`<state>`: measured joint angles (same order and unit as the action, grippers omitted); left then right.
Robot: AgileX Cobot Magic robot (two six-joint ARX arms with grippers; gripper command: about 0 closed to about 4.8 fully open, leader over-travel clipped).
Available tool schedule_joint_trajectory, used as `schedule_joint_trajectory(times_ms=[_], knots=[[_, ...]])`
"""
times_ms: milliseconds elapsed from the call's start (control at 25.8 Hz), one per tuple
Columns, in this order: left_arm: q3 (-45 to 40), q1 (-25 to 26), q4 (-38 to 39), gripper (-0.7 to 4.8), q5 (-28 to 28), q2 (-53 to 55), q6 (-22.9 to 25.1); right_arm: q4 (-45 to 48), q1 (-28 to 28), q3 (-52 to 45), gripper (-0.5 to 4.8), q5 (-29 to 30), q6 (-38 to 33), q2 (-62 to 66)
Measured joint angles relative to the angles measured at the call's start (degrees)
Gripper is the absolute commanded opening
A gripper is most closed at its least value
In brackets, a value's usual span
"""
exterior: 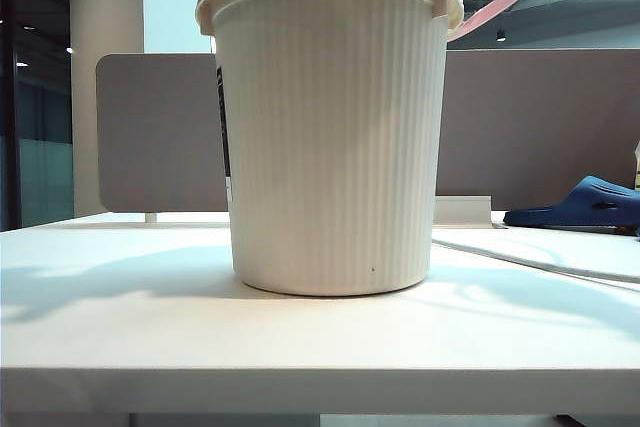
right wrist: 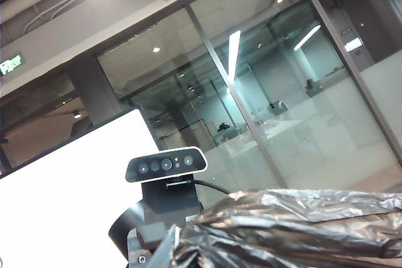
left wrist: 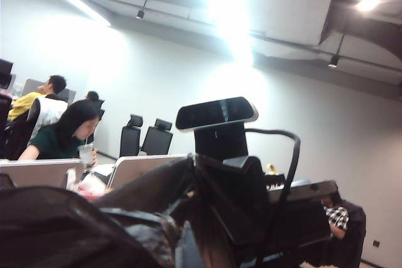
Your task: Open the ring lid of the trash can, pull out the black garbage bag inside, and place it on the table.
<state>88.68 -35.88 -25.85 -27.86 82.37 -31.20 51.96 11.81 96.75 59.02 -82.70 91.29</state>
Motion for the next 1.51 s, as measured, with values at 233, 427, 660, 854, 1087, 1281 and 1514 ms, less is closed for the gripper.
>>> schedule_joint_trajectory(times_ms=[233, 427, 660, 854, 1087, 1281, 1514], knots=[[4.1, 0.0, 1.4, -0.06, -0.3, 0.0, -0.5, -2.0, 1.5, 3.1, -0.01, -1.5, -0.2, 0.0], [6.1, -0.1, 3.2, -0.06, -1.5, 0.1, -0.5, -3.5, 3.5, 3.2, -0.01, -2.4, -0.3, 0.0], [8.2, 0.0, 4.3, -0.06, -2.0, 0.1, -0.5, -3.3, 3.8, 3.2, -0.01, -2.5, -1.1, 0.0], [8.9, 0.2, 4.2, -0.06, -1.9, 0.1, -0.5, -3.2, 3.8, 3.2, -0.01, -2.6, -1.5, 0.0], [11.3, 0.7, 4.0, -0.06, -1.5, 0.1, -0.5, -2.9, 3.8, 3.3, -0.01, -3.0, -1.7, -0.3], [12.5, 1.0, 3.7, -0.06, -1.2, 0.0, -0.4, -3.0, 3.7, 7.9, 1.57, -3.3, -1.6, -0.3], [13.5, 3.9, 4.0, -0.06, -1.5, 0.2, -1.3, -4.3, 3.4, 9.1, 1.62, -1.0, -1.5, -0.4]])
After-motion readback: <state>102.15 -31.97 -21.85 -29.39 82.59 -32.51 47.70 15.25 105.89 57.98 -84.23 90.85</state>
